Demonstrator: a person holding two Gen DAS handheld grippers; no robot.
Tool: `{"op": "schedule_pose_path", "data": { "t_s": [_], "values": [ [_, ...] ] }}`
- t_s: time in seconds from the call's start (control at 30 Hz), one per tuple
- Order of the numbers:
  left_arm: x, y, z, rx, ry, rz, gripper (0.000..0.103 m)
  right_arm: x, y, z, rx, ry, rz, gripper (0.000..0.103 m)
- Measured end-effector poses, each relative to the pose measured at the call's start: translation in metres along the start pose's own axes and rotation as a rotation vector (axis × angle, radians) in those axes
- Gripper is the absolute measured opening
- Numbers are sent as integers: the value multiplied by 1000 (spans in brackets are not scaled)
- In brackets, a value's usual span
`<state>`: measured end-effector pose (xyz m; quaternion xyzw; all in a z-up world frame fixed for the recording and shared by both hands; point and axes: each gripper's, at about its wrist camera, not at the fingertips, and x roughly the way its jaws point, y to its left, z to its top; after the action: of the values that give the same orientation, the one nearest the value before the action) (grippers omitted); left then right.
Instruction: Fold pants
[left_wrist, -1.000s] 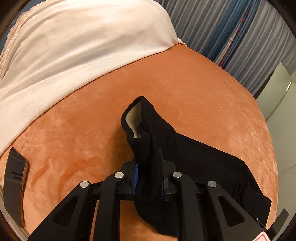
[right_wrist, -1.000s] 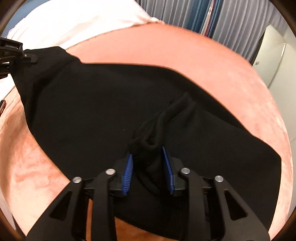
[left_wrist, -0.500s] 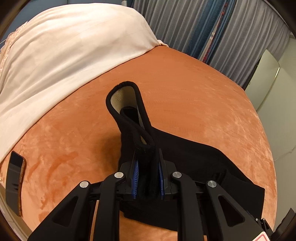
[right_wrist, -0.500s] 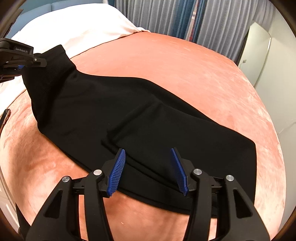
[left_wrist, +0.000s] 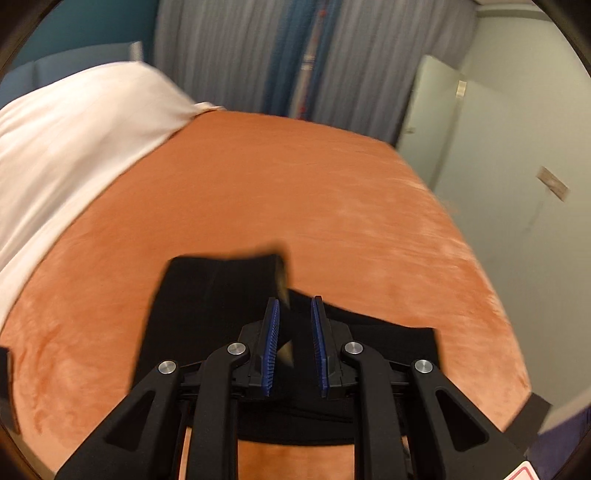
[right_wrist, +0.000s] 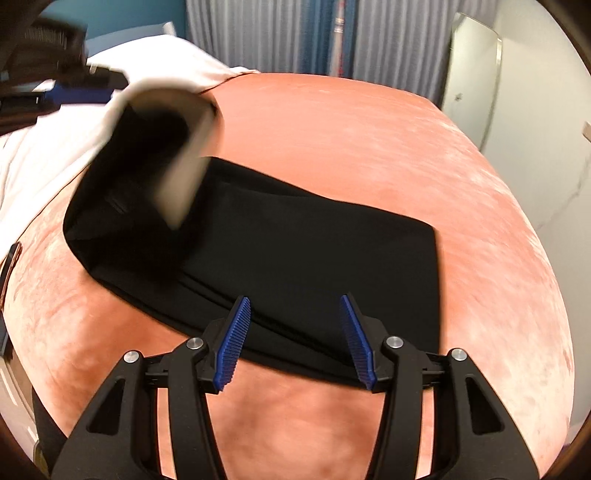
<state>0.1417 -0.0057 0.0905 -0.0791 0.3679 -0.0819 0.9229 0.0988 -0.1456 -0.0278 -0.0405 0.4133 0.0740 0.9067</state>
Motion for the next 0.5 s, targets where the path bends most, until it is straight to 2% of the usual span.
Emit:
{"op": "schedule_pose_path", "data": {
  "t_s": [0.13,0.23,0.27,0.3,0.37,0.43,0.5],
  "values": [
    [0,-69,-8,87,13,-82,15,-7,-43,-16,69,5,-26,49],
    [5,-102,-17,113,43,-127,20,-14,-76,-29,121,6,-42,49],
    [7,-106,-21,114,51,-127,28,-16,-84,-34,137,4,-42,49],
    [10,-106,-27,104,61,-114,47,-20,-93,-39,158,1,-42,49],
    [11,-96,-34,76,53,-87,68,-26,-110,-50,186,-1,-44,50],
    [11,-75,-44,57,20,8,70,-30,-128,-61,204,-2,-54,50],
    [12,-54,-54,79,4,119,77,-35,-144,-72,230,-2,-60,53]
  ]
}}
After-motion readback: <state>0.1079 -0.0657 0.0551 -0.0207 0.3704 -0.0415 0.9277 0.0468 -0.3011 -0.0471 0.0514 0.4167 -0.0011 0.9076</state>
